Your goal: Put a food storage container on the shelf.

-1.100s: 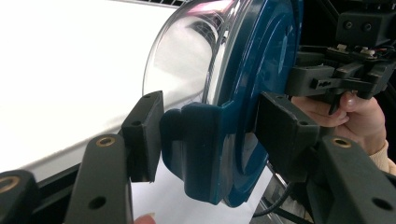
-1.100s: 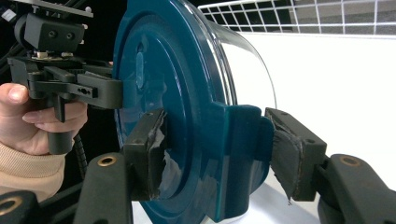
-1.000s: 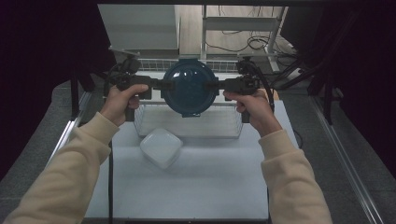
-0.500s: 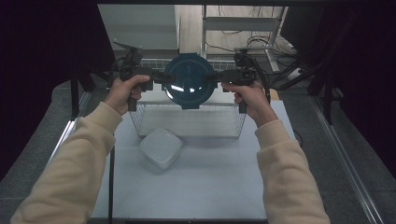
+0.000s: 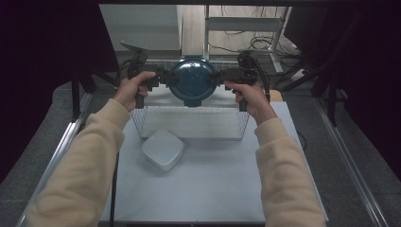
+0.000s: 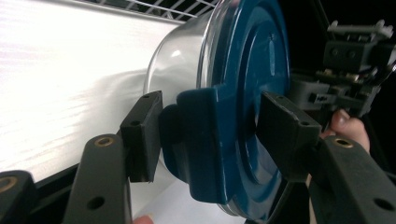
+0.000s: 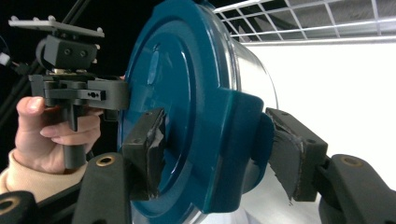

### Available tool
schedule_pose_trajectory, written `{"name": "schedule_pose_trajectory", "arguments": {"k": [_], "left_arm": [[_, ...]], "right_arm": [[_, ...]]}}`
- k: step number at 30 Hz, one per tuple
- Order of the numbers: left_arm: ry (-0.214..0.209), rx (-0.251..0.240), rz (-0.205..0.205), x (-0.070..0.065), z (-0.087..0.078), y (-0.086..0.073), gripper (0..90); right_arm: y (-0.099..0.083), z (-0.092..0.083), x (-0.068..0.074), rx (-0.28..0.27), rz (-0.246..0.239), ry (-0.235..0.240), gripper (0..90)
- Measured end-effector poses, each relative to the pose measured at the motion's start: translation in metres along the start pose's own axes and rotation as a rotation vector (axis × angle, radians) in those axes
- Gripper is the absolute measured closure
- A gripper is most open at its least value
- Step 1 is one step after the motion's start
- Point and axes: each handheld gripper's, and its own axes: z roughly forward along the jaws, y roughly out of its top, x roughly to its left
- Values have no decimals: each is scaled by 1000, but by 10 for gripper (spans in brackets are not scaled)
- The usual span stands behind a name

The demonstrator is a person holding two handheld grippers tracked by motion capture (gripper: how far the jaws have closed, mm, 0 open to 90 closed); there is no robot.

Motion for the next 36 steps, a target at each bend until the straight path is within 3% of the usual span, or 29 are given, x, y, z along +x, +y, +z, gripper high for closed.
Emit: {"name": "schedule_pose_trajectory", "arguments": {"k": [7,12,19,21,26,29,31,36], "left_arm": [[0,-8,-56,10,7,4,406],[-5,-14,-80,15,11,5,393],[-5,-30,-61,15,12,2,384],[45,-55,1,9,12,0,350],[179,-133,156,-10,0,-12,231],[206,-166,223,-20,-11,-27,220],[230,-162,280,-27,-18,-42,220],[268,-127,435,-41,-34,-94,238]], "right_arm": [[6,8,-13,17,94,11,374],[6,14,-24,23,187,27,359],[4,14,-23,9,179,18,341],[2,15,-18,5,140,-8,292],[-6,7,7,-62,-17,-160,129],[-16,-7,21,-96,-121,-227,101],[-24,-16,25,-103,-175,-249,104],[-64,-45,30,-114,-307,-246,133]]}}
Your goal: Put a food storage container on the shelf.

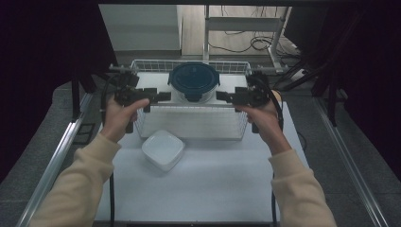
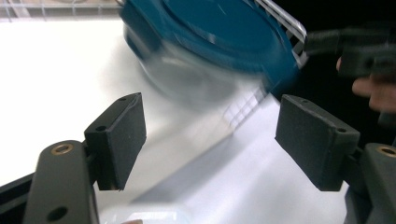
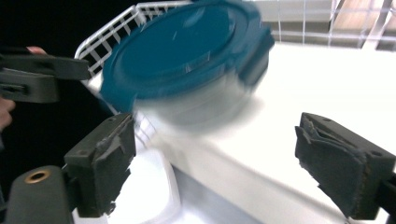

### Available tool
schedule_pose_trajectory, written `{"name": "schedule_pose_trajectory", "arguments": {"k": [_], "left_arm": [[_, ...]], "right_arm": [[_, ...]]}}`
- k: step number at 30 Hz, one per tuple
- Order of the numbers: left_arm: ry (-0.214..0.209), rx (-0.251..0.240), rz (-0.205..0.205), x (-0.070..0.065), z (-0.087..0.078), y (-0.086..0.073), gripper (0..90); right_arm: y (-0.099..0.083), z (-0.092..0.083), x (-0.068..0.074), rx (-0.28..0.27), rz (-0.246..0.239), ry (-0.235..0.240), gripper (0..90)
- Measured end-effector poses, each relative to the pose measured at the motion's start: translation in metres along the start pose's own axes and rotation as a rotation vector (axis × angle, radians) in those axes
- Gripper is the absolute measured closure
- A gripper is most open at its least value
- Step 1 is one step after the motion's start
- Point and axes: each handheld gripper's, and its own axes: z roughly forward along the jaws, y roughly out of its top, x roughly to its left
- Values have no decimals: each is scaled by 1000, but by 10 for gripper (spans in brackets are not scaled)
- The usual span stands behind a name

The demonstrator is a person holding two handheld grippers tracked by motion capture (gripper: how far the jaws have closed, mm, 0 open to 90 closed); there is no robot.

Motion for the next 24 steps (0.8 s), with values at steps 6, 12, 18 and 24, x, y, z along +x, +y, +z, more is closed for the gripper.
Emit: {"name": "schedule_pose_trajectory", "arguments": {"k": [6,12,18,24], "left_arm": [[49,-1,129,-21,-24,-60,270],[37,52,147,-31,-29,-119,274],[82,85,124,-28,-33,-157,278],[73,133,60,-21,-30,-182,279]], "right_arm": [[-62,-34,7,-19,-60,17,169],[-116,-54,15,1,-85,-5,190],[-166,-61,18,52,-59,-18,197],[-197,-62,15,98,-43,-39,206]]}}
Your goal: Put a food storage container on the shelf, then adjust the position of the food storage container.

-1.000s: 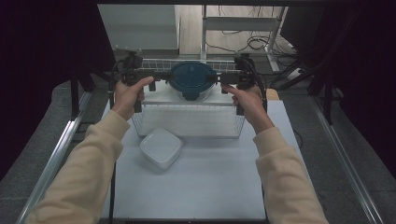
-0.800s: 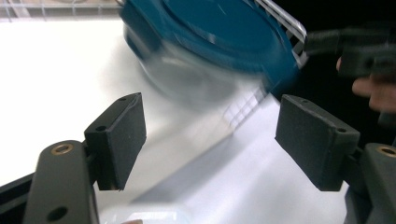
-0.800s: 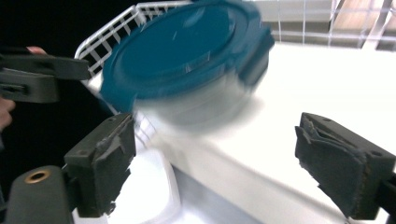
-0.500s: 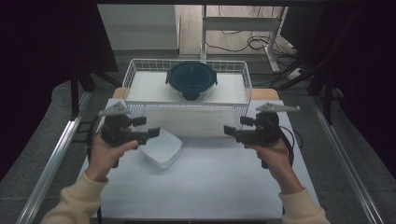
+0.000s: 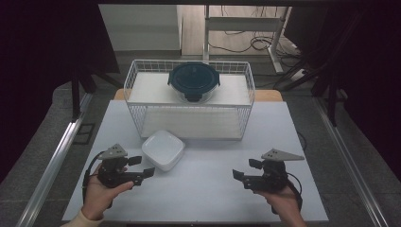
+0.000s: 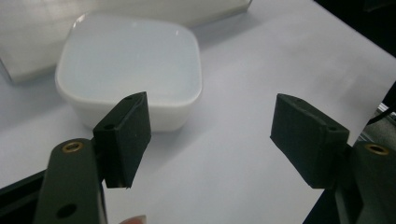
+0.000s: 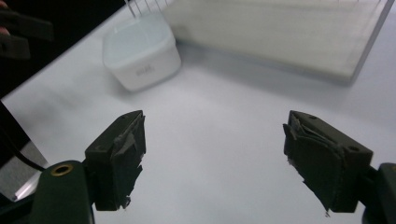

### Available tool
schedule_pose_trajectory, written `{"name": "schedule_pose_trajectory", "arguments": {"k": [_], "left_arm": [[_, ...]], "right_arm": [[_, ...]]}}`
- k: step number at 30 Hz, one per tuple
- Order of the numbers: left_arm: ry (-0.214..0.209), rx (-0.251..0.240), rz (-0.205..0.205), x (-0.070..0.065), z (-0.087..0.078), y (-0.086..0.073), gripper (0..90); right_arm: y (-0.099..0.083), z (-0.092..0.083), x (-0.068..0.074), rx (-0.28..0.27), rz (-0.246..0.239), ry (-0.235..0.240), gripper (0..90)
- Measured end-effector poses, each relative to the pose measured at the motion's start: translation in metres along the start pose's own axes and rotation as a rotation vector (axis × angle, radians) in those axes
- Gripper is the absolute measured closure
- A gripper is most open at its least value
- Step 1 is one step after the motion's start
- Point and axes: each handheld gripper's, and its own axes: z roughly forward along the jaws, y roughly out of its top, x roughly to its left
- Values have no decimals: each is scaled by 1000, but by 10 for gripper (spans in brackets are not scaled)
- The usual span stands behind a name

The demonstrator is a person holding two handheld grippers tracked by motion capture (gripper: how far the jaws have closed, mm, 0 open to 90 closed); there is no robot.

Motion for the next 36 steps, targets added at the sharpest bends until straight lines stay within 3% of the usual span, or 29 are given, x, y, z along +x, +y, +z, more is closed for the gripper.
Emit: {"name": "schedule_pose_trajectory", "arguments": {"k": [4,24,29,36], "left_arm": [[3,15,0,0,4,-2,277],[21,37,-11,14,12,-3,272],[53,24,-32,27,10,5,277],[89,16,-60,50,14,30,319]], "right_arm": [[-9,5,0,25,-5,-6,209],[-15,7,-4,45,1,-13,210],[-15,5,-6,48,5,-10,210],[-16,5,-9,52,6,-14,210]]}}
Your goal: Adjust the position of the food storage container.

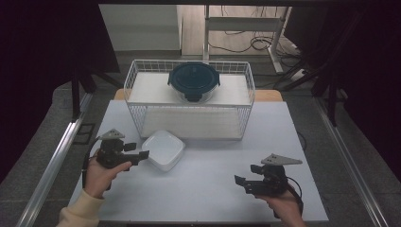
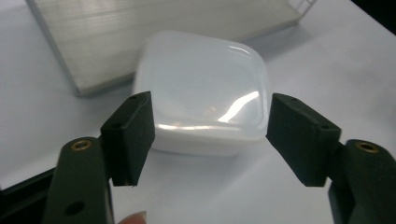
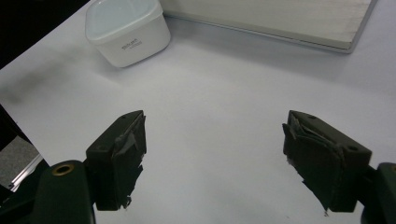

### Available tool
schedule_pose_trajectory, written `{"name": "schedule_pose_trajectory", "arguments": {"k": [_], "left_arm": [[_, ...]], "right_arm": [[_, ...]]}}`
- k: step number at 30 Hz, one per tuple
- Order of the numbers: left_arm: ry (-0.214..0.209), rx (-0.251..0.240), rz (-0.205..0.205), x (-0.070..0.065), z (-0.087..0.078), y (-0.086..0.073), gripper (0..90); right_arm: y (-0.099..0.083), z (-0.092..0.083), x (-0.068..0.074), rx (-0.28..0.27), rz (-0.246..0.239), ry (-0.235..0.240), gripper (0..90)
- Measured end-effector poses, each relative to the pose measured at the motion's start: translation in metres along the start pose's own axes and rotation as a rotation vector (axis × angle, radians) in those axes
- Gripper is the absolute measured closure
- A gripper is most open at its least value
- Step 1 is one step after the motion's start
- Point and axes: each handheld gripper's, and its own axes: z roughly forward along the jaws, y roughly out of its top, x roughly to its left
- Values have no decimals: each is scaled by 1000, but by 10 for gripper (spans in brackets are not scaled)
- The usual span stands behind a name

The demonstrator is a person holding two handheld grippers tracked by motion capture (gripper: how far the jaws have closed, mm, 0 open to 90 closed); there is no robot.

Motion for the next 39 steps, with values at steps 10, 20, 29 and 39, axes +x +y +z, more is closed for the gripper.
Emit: {"name": "schedule_pose_trajectory", "arguments": {"k": [10,20,29,39], "left_arm": [[97,72,-5,34,34,21,533],[156,158,31,50,66,30,876],[130,208,75,48,82,37,899],[9,226,140,32,94,41,899]], "right_arm": [[-1,0,-3,7,7,-7,210],[-3,3,-7,17,17,-8,210],[-4,3,-9,15,26,-12,210],[-4,2,-10,11,33,-9,210]]}}
